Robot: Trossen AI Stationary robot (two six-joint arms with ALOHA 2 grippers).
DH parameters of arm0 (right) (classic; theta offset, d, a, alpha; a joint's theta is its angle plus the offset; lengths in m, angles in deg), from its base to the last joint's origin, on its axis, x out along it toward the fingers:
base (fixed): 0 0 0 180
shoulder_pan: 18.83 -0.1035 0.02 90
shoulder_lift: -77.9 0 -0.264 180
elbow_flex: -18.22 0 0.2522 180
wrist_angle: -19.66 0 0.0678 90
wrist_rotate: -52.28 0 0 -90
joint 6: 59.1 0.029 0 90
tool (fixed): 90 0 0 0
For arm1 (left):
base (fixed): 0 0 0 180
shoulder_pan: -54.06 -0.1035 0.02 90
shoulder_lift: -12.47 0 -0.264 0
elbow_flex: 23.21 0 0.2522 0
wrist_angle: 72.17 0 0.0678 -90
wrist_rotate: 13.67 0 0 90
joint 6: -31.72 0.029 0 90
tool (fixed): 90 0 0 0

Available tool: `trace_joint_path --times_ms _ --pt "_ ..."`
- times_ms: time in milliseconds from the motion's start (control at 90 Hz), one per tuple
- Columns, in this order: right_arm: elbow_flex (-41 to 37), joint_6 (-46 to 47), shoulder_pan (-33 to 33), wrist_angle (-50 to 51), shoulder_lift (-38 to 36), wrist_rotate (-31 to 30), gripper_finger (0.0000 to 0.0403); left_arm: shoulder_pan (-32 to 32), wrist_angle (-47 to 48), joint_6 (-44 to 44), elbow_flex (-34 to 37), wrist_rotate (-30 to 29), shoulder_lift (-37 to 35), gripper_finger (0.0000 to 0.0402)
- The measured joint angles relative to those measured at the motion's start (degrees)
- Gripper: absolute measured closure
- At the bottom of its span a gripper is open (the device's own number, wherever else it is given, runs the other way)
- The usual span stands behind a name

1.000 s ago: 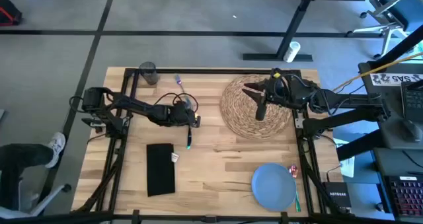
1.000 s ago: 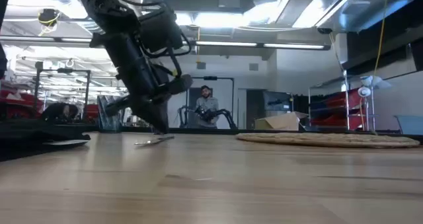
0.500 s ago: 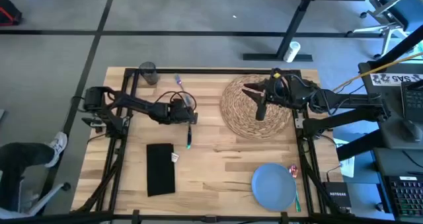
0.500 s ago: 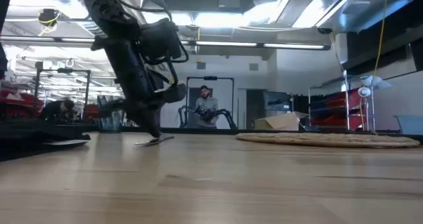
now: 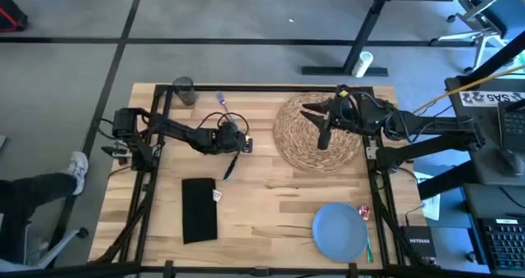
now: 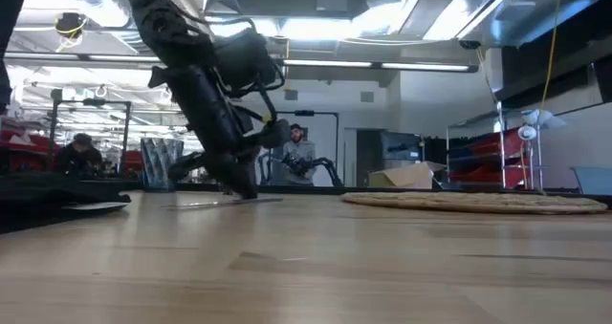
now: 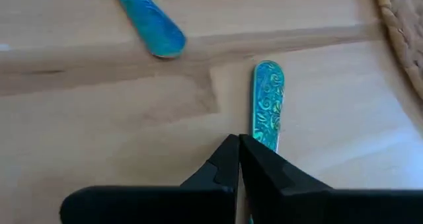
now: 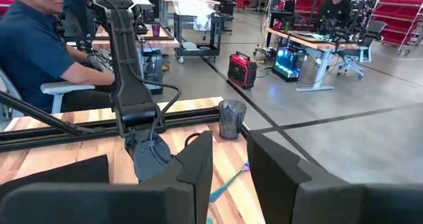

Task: Set table place
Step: Move the blue knife to the center of the table

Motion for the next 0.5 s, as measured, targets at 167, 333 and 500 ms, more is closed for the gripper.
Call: trace_joint_path --times_ms 167,333,500 --pt "0.00 0.00 0.00 0.00 0.00 0.00 0.0320 0.74 0.10 1.59 -1.88 -0.24 0.00 0.0402" --pt "0.00 0.00 0.00 0.00 0.00 0.18 0.0320 1.57 1.45 2.12 -3.69 -0.56 0.00 0.0402" --pt "0.00 -0.01 0.00 0.00 -0.02 0.86 0.0320 0.88 11.48 3.66 -9.65 1.33 0.00 0.0402"
